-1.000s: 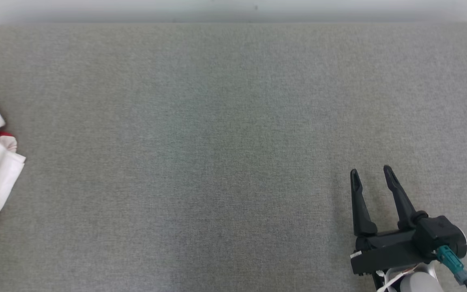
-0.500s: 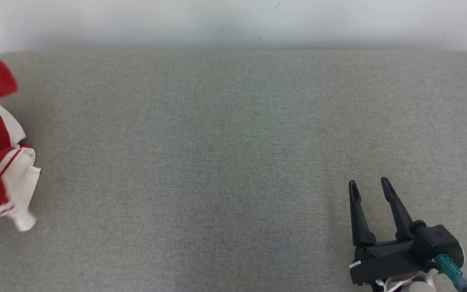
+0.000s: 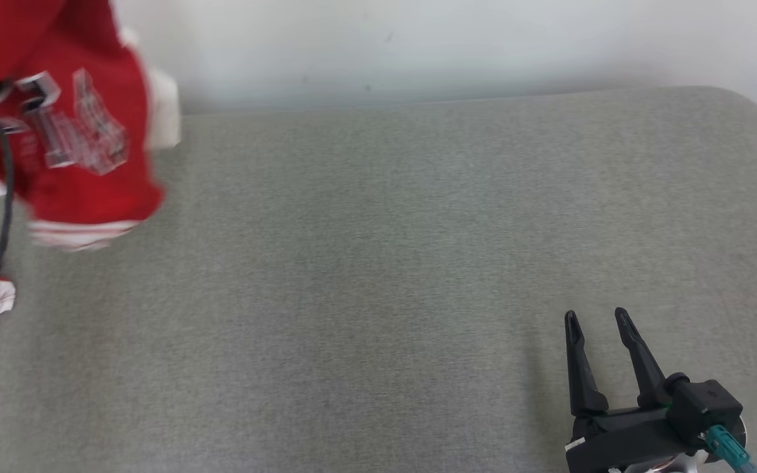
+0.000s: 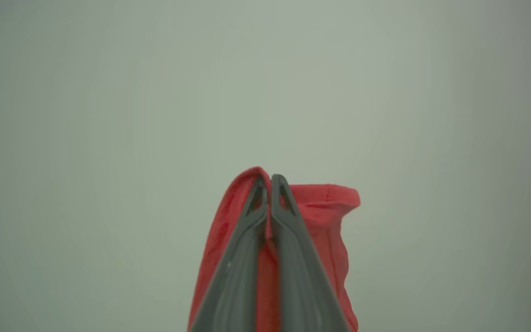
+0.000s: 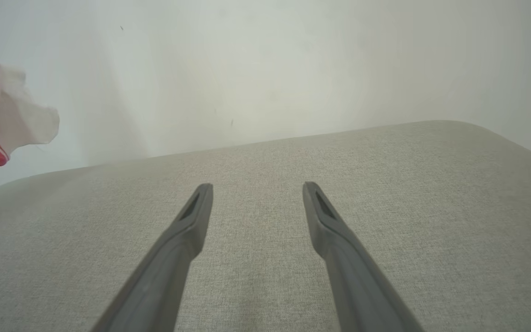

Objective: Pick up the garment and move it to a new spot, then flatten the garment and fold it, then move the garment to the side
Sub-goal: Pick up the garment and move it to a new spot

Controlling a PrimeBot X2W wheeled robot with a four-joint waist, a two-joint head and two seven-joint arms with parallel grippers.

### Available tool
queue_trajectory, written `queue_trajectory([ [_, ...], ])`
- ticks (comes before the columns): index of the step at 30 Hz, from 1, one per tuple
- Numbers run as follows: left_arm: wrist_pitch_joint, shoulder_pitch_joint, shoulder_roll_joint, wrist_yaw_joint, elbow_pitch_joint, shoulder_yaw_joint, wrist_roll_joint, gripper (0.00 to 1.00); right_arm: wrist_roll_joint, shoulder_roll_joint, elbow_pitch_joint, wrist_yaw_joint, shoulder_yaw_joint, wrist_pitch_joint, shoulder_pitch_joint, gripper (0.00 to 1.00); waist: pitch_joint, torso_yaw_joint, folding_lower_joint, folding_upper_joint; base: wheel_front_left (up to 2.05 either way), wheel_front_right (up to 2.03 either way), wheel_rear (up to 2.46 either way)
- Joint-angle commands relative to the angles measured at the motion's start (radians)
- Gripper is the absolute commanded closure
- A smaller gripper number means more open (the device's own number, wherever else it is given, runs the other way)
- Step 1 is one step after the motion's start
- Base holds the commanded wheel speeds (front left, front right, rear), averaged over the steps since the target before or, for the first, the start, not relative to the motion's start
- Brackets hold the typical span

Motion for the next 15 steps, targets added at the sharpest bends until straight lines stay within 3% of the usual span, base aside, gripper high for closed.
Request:
queue_trajectory([
  [1,0.007,-0.020,-0.010,0.001,-0.014,-0.006,-0.012,1.00,0.007,-0.002,0.002,0.003,0.001,-0.001,0.014,0.00,-0.013,-0.035,0.0001,0.0000,0.00,0.00,0.00],
  [15,0.057,-0.049,-0.115,0.006,-0.043,-0.111,-0.023,1.00,0.050,-0.001,0.004,0.003,0.014,-0.001,0.019,0.00,-0.002,-0.227,0.0001,0.0000,0.00,0.00,0.00],
])
